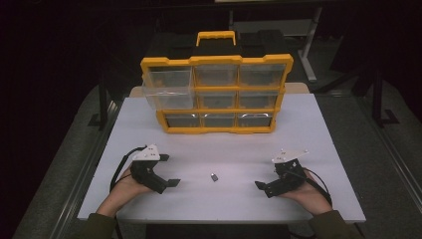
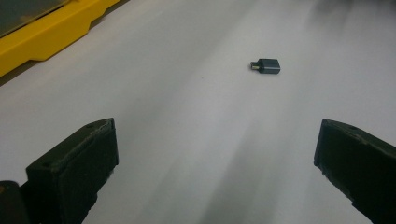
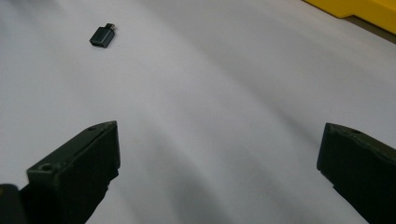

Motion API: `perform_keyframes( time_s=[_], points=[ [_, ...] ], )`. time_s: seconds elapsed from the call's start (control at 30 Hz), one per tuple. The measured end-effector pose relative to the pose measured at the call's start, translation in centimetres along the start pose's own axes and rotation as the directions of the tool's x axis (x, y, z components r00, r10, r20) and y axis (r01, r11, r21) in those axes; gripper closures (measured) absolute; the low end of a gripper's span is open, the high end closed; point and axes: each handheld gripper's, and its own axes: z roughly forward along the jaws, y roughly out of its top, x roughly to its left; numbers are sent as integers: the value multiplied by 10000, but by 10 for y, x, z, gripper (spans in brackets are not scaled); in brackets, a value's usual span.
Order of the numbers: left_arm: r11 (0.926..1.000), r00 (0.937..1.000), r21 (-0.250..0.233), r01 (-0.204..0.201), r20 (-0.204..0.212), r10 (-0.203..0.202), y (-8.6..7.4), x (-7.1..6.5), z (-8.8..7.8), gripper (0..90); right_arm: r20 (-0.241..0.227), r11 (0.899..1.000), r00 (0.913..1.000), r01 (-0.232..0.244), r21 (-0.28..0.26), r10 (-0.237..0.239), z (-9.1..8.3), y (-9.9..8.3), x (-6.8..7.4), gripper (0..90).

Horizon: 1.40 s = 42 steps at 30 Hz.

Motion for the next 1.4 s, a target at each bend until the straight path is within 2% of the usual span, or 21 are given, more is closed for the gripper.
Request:
perform_keyframes(
  time_s=[0.27, 0.3, 0.53, 0.93, 1.4],
  points=[
    [9999, 9999, -50, 114, -100, -115, -1, 1, -2, 0, -155, 10000, 9998, -79, -50, 78, -2, 1, 1, 0],
    [10000, 9999, -25, 93, -65, -93, -2, 0, -3, 0, -283, 10000, 9996, -65, -56, 63, -3, 3, 1, 0],
    [9997, 9999, -163, 160, -1, -160, -4, 0, -5, 0, -336, 9998, 9994, -61, -197, 55, -3, 10, 5, 0],
    [9996, 9998, -178, 200, 61, -199, -4, -1, -5, 0, -604, 9999, 9982, 22, -107, -28, -1, 20, 8, 0],
    [9995, 9996, -201, 230, 146, -227, -4, -3, -5, 0, -650, 9999, 9979, 11, -107, -18, 4, 31, 9, 0]
  ],
)
